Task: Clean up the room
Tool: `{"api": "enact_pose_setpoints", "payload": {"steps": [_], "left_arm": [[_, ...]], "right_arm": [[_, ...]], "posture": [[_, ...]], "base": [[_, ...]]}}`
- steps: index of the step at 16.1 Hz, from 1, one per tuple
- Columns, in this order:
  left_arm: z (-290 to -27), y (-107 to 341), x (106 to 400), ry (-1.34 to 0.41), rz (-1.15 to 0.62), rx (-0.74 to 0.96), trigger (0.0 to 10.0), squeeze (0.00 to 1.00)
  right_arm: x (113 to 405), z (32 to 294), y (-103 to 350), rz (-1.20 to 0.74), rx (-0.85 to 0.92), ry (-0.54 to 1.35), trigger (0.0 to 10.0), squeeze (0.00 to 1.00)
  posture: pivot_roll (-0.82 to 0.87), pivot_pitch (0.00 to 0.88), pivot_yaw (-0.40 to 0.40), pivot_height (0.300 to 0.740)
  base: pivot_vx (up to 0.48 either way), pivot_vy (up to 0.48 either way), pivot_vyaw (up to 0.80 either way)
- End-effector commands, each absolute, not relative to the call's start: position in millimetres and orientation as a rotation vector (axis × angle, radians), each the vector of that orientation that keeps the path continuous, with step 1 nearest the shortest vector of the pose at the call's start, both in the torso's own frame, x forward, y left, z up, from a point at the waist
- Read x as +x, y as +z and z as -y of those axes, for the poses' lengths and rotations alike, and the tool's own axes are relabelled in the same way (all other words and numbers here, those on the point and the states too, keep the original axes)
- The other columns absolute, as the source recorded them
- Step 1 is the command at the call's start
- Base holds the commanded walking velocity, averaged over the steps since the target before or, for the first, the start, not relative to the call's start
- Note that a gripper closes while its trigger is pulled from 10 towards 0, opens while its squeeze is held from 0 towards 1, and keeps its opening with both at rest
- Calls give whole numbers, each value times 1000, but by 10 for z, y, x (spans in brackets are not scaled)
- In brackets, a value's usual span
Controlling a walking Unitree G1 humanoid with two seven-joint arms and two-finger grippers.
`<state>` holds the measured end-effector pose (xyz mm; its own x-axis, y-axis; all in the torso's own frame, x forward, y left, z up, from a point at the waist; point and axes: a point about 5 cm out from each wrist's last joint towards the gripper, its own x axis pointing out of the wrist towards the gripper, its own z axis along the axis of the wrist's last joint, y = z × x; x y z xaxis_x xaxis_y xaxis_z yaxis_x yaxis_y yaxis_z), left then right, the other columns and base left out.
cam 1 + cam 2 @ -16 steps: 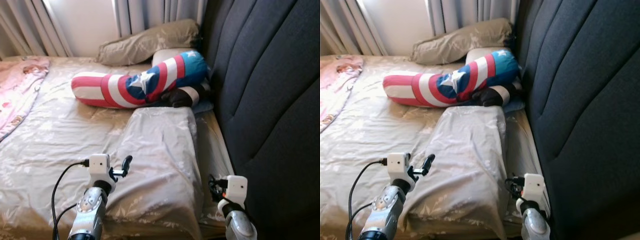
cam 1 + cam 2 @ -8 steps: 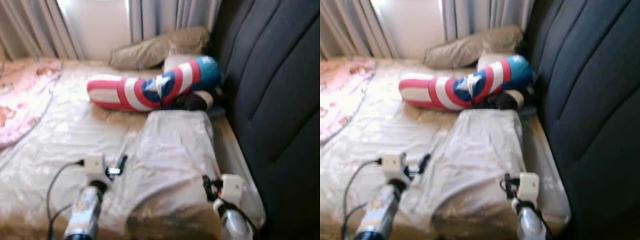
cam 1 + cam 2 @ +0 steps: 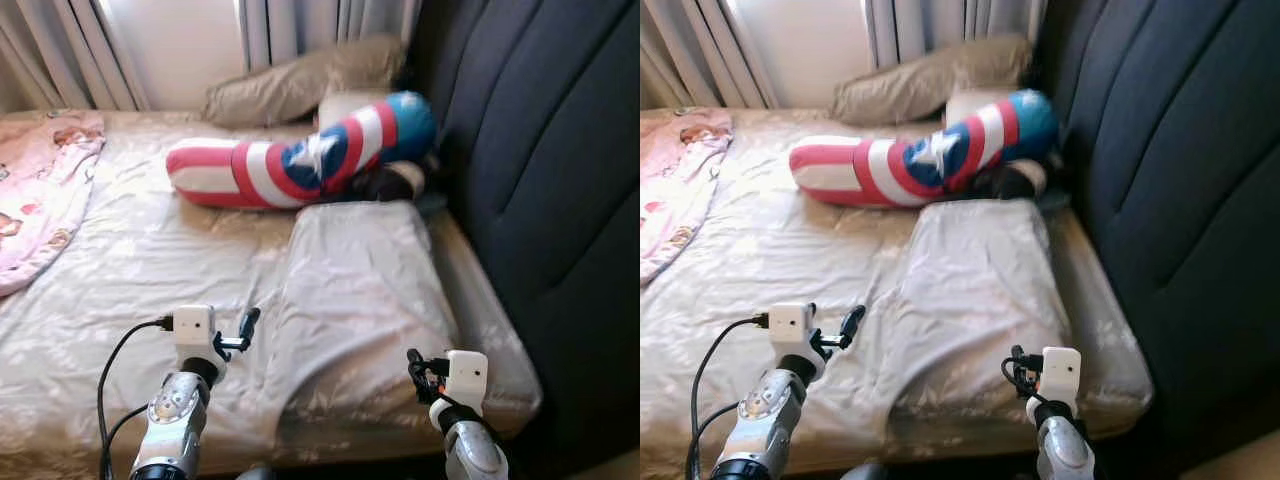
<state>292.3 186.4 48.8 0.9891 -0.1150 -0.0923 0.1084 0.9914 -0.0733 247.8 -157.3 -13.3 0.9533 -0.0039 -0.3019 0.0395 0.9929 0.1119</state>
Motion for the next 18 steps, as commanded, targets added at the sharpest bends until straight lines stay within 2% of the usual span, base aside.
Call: {"api": "enact_pose_setpoints", "payload": {"steps": [1,3,16,18], "left_arm": [[-1822,499,2929,-137,-95,-49,10000,0],[-1824,498,2928,-133,-94,-55,10000,0],[-1848,500,2932,-113,-96,-80,10000,0],[-1846,499,2931,-115,-96,-83,10000,0]], "right_arm": [[2494,1631,-114,-300,115,-40,10000,0],[2496,1631,-114,-300,115,-41,10000,0],[2495,1655,-111,-297,103,-28,10000,0],[2491,1658,-116,-300,111,-34,10000,0]], "posture": [[-46,0,-23,671],[-46,0,-22,671],[-44,0,-22,671],[-41,0,-23,671]], "base": [[244,-368,0],[255,-373,0],[0,0,0],[289,0,0]]}}
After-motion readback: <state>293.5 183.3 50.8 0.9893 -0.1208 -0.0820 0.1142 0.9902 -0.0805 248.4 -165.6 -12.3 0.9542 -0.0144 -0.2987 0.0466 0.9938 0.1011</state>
